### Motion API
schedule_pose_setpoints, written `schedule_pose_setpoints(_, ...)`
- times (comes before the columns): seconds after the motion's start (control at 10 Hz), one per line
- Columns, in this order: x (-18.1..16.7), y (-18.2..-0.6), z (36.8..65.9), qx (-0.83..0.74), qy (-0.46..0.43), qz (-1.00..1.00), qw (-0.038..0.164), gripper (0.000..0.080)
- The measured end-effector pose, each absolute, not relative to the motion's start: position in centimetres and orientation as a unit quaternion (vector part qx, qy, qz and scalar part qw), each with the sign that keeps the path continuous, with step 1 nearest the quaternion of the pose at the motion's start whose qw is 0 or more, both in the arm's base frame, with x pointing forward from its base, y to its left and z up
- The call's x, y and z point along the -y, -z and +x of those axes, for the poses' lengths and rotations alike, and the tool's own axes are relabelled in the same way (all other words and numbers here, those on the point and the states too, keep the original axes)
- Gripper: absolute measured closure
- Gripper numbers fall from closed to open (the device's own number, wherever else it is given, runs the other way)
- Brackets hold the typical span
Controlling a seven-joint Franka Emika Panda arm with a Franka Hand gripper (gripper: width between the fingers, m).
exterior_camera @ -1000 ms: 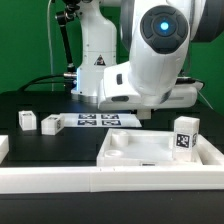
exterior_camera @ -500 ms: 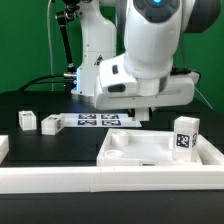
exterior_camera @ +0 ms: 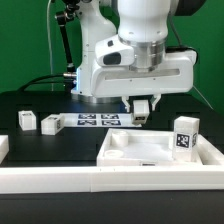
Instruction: Assemble square table
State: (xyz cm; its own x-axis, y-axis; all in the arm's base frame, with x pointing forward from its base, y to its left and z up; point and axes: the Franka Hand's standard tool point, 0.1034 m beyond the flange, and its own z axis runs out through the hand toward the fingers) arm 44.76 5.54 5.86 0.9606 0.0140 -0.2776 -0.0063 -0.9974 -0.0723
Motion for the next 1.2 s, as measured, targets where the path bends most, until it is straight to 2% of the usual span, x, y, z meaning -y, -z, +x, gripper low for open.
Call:
schedule_pose_setpoints(0.1, -5.4, -5.9, 44.8, 0.002, -0.106, -0.994, 0.033, 0.0509)
schedule_pose_setpoints(0.2, -5.2, -6.6, 45.4, 0.011, -0.082, -0.996, 0.028, 0.0509)
schedule_pose_setpoints(0.4, -4.9, -9.1, 47.4, 0.015, -0.035, -0.999, 0.031, 0.0509)
schedule_pose_setpoints(0.6, -4.8, -10.5, 49.4, 0.014, 0.029, -0.999, 0.028, 0.0509)
schedule_pose_setpoints(0.8, -4.2, -9.7, 48.7, 0.01, 0.093, -0.995, 0.016, 0.0509)
schedule_pose_setpoints(1.0, -3.9, -8.7, 48.9, 0.029, 0.111, -0.993, 0.006, 0.0509)
schedule_pose_setpoints(1.1, -3.7, -8.6, 49.1, 0.043, 0.1, -0.994, 0.006, 0.0509)
schedule_pose_setpoints(1.2, -3.6, -9.6, 50.2, 0.053, 0.094, -0.994, 0.009, 0.0509)
